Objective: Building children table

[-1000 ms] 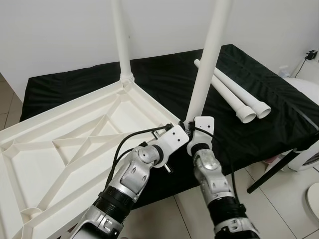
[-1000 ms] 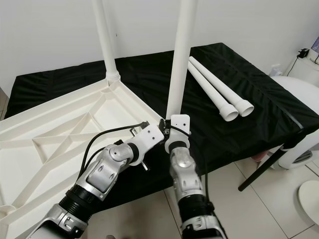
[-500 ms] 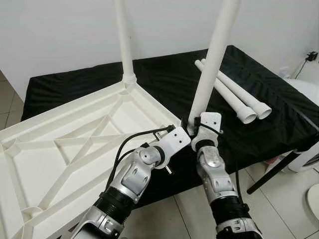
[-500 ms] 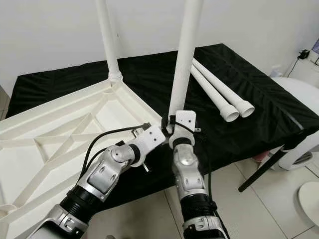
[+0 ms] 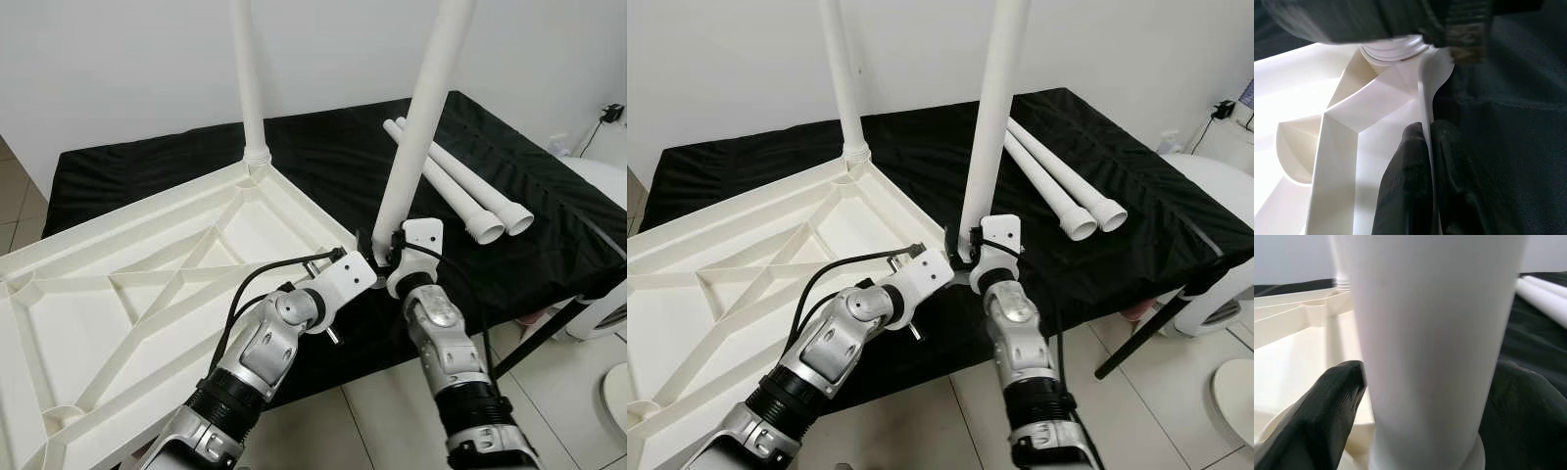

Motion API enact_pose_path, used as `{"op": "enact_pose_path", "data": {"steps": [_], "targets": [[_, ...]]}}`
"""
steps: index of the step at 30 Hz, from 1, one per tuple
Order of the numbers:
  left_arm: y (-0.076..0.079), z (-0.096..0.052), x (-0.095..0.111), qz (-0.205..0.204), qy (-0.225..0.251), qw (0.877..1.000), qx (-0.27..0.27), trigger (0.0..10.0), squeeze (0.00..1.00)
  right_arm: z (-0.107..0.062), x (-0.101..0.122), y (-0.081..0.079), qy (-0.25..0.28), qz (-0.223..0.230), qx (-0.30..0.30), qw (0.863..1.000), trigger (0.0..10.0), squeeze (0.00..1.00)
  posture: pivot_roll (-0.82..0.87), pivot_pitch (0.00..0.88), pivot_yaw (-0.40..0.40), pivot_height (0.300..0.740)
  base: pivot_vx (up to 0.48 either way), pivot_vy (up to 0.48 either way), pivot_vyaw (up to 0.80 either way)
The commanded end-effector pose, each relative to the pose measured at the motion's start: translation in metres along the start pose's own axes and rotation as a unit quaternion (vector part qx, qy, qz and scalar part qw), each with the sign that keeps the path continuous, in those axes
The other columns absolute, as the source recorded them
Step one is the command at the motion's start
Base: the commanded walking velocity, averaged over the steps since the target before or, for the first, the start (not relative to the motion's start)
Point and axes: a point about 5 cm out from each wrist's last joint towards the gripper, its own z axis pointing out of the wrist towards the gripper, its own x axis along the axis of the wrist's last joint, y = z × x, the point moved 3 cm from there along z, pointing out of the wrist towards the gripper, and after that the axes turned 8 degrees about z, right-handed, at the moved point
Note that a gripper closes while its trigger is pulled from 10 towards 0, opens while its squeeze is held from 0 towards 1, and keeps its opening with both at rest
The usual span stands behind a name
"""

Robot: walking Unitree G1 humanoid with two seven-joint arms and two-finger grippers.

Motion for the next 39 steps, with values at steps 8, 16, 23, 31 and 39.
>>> {"op": "enact_pose_path", "data": {"steps": [8,16,23,31,39], "targets": [[0.001,0.0,0.002,0.011,0.0,1.0,0.02,10.0,0.0,-0.001,-0.008,0.003,-0.05,-0.013,0.115,0.992,10.0,0.0,-0.11,0.046,0.016,0.74,0.0,0.0,0.0],[-0.001,0.0,0.002,0.013,0.001,1.0,0.02,10.0,0.0,-0.001,-0.008,0.021,-0.09,-0.03,0.187,0.978,10.0,0.0,-0.11,0.051,0.024,0.74,0.0,0.0,0.0],[-0.002,0.0,0.003,0.012,0.0,1.0,0.021,10.0,0.0,-0.001,-0.007,0.034,-0.113,-0.046,0.217,0.969,10.0,0.0,-0.11,0.058,0.026,0.74,0.0,0.0,0.0],[-0.002,0.0,0.003,0.011,0.001,1.0,0.02,10.0,0.0,0.001,-0.004,0.037,-0.114,-0.051,0.231,0.965,0.9,0.0,-0.12,0.067,0.028,0.74,0.0,0.0,0.0],[-0.002,0.001,0.004,0.012,0.001,1.0,0.019,10.0,0.0,0.003,-0.001,0.037,-0.105,-0.05,0.244,0.963,0.0,0.0,-0.12,0.069,0.032,0.74,0.0,0.0,0.0]]}}
